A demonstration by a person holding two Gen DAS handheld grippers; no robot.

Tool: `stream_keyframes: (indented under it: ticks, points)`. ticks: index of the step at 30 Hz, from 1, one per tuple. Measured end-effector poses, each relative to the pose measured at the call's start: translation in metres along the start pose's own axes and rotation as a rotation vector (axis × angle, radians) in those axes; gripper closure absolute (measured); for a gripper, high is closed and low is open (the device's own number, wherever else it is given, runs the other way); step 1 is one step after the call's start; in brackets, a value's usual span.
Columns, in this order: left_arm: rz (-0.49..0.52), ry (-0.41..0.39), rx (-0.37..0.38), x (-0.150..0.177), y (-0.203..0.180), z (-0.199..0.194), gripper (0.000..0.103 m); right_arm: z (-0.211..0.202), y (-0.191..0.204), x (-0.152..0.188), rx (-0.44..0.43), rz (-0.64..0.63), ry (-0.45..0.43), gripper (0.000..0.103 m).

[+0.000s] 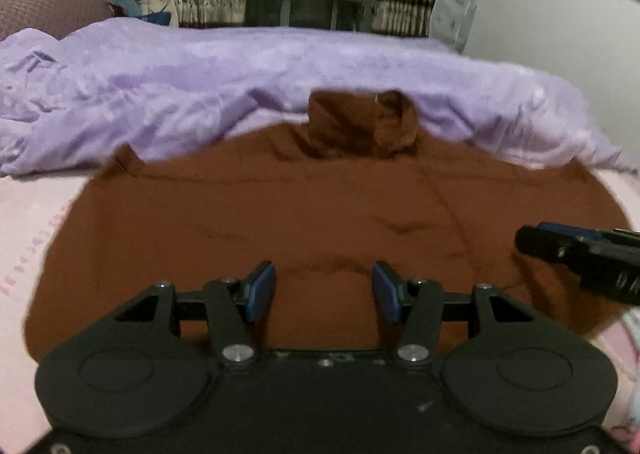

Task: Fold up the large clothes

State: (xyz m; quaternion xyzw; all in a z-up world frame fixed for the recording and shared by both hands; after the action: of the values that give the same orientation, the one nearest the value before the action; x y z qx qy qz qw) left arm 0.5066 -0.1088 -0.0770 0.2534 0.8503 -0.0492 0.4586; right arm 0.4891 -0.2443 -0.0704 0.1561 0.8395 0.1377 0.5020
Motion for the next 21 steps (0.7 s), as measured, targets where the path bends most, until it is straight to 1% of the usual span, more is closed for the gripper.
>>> stream_keyframes:
  ticks: [2, 3, 4, 6, 9, 13, 16, 18, 21]
  points:
    - [-0.009, 0.025, 0.002, 0.008, 0.000, 0.016, 0.045, 0.014, -0.003, 0.012, 0.040, -0.005, 0.043, 0.075]
    - [-0.013, 0.038, 0.008, 0.012, 0.003, 0.025, 0.043, 0.022, -0.007, 0.016, 0.049, 0.008, 0.067, 0.078]
    - [-0.021, 0.032, 0.010, 0.017, 0.005, 0.030, 0.041, 0.028, -0.011, 0.020, 0.054, 0.022, 0.076, 0.082]
    - [-0.020, 0.012, 0.007, 0.021, 0.002, 0.029, 0.039, 0.033, -0.018, 0.022, 0.065, 0.038, 0.061, 0.096]
    - [-0.019, 0.010, 0.001, 0.021, 0.001, 0.028, 0.039, 0.031, -0.026, 0.022, 0.050, 0.075, 0.053, 0.100]
    - [-0.023, 0.021, 0.015, 0.014, 0.004, 0.032, 0.039, 0.027, -0.025, 0.020, 0.042, 0.083, 0.063, 0.100]
    - [-0.004, 0.025, 0.011, 0.006, 0.010, 0.019, 0.039, 0.021, -0.028, 0.010, 0.032, 0.107, 0.072, 0.099]
    - [-0.005, 0.022, -0.030, 0.003, 0.019, 0.008, 0.040, 0.007, -0.033, 0.001, 0.047, 0.119, 0.038, 0.094]
    - [-0.030, -0.002, -0.076, 0.006, 0.042, -0.014, 0.041, -0.020, -0.050, -0.010, 0.103, 0.097, -0.035, 0.092]
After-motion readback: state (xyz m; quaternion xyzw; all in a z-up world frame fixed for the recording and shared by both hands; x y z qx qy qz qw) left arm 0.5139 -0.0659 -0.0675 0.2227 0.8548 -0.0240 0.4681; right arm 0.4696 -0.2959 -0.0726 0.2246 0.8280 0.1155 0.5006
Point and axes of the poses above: each gripper's, at about its wrist camera, not at the fingertips, and z roughly the way its jaws point, y to its left, x to its underside, the point moved 4 cm from there along z, roughly the way its jaws point, and after that the axes turned 15 degrees about z, right-handed, at the moved point
